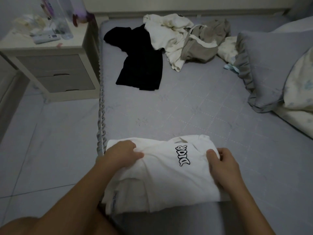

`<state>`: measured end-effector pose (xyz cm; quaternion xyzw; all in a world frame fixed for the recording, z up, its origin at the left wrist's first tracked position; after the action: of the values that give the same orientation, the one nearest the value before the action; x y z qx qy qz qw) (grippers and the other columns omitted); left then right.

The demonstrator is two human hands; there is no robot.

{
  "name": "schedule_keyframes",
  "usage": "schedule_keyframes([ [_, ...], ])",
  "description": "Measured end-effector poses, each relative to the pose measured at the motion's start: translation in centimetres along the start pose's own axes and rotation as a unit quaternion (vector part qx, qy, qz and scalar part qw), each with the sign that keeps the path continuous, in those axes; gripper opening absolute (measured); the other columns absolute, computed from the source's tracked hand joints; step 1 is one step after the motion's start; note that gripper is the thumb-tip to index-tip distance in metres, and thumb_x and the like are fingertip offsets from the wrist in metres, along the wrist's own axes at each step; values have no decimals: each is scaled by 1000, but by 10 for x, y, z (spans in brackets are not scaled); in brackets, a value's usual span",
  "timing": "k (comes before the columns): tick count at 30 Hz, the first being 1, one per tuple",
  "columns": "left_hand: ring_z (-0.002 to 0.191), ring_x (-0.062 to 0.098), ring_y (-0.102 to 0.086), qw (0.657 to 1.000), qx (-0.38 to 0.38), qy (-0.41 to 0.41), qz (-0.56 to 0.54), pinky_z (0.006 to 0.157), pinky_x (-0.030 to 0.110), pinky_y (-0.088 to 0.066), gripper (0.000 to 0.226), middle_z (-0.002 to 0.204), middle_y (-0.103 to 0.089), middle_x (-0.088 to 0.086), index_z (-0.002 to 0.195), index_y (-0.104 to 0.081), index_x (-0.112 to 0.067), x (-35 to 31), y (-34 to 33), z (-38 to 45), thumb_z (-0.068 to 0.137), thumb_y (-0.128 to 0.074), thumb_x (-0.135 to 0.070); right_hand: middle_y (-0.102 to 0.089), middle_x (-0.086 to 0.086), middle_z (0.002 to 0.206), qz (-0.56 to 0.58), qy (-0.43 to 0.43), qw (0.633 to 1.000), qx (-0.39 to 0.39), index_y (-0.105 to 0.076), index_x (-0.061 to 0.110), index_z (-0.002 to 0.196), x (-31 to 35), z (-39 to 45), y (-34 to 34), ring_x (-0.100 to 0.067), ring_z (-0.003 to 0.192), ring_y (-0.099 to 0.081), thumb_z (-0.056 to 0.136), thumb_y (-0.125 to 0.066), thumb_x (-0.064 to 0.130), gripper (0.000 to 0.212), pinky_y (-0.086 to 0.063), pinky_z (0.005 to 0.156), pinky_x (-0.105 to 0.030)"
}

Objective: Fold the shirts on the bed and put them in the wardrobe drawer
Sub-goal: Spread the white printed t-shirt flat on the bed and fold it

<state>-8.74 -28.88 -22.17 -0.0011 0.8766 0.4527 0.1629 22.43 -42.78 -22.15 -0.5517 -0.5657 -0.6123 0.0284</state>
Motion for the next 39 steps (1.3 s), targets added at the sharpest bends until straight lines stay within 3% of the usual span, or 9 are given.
schedule_keyframes([
  [4, 112, 25, -51, 982, -170, -80, 3, 95, 37, -41, 37, 124, -53, -1, 118, -56, -31, -14, 5, -12, 84, -61, -43, -59, 6, 93, 15, -27, 999, 45, -57, 23, 105, 3, 3, -12, -19, 88, -56, 88, -61, 52, 34, -40, 77, -31],
  [15, 94, 21, -59, 950, -224, -201, 87, 111, 38, -22, 15, 97, -62, -3, 99, -56, -24, -73, 48, 74, 100, -44, -32, -65, 8, 91, 160, -70, 974, -144, -62, 23, 101, 11, 21, -2, -12, 81, -61, 91, -65, 32, 15, -43, 67, -25],
  [20, 126, 23, -45, 938, -221, -235, 124, 119, 51, -3, 29, 131, -53, 1, 124, -54, -32, -96, 50, 114, 97, -46, -35, -66, -1, 104, 222, -147, 948, -173, -62, 20, 113, 4, 18, -24, -16, 89, -62, 96, -59, 29, 19, -45, 78, -30],
  [22, 136, 28, -40, 933, -215, -264, 118, 118, 56, -9, 42, 144, -49, 6, 132, -54, -30, -83, 37, 114, 98, -36, -46, -70, 2, 104, 251, -173, 939, -156, -63, 20, 107, 2, 8, -34, -14, 90, -65, 95, -59, 28, 15, -50, 79, -31],
  [25, 105, 34, -61, 914, -230, -316, 106, 103, 55, -37, 46, 112, -66, 12, 110, -69, -22, -61, 42, 119, 93, -34, -47, -76, -3, 100, 310, -248, 912, -100, -67, 17, 106, -3, -13, -46, -23, 93, -70, 93, -63, 27, 17, -55, 89, -46],
  [29, 93, 27, -61, 939, -134, -263, 177, 90, 44, -34, 42, 97, -65, -1, 102, -60, -27, -43, 61, 127, 93, -26, -51, -74, -19, 92, 300, -320, 879, -184, -71, 3, 92, -16, -75, -40, -24, 79, -63, 90, -69, 24, 22, -51, 77, -37],
  [32, 111, 22, -59, 976, -36, -169, 134, 97, 42, -30, 28, 113, -65, -4, 109, -57, -30, -14, 60, 115, 98, -39, -48, -70, -24, 93, 405, -412, 785, -224, -68, 1, 100, -11, -121, -58, -33, 80, -66, 96, -61, 29, 29, -53, 77, -39],
  [35, 119, 25, -57, 992, 49, -98, 65, 100, 38, -39, 32, 126, -62, 1, 123, -58, -28, 17, 56, 93, 100, -42, -43, -69, -21, 99, 516, -451, 711, -159, -62, 5, 117, 18, -144, -99, -30, 87, -66, 100, -50, 37, 38, -48, 88, -42],
  [39, 92, 14, -62, 972, 217, -90, 16, 70, 19, -45, 13, 100, -68, 0, 94, -64, -27, 33, 45, 60, 95, -51, -28, -75, -14, 101, 522, -421, 733, -115, -67, 4, 111, 54, -135, -132, -31, 96, -70, 95, -62, 23, 25, -54, 90, -48],
])
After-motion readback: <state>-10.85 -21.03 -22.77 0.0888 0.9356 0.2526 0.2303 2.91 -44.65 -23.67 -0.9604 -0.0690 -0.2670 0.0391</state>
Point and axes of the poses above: each hand's wrist, its own z-axis towards the middle knuckle, its own y-axis out of the back of the hand, x = y × z, the point moved 4 cm from there along z, towards the middle knuckle
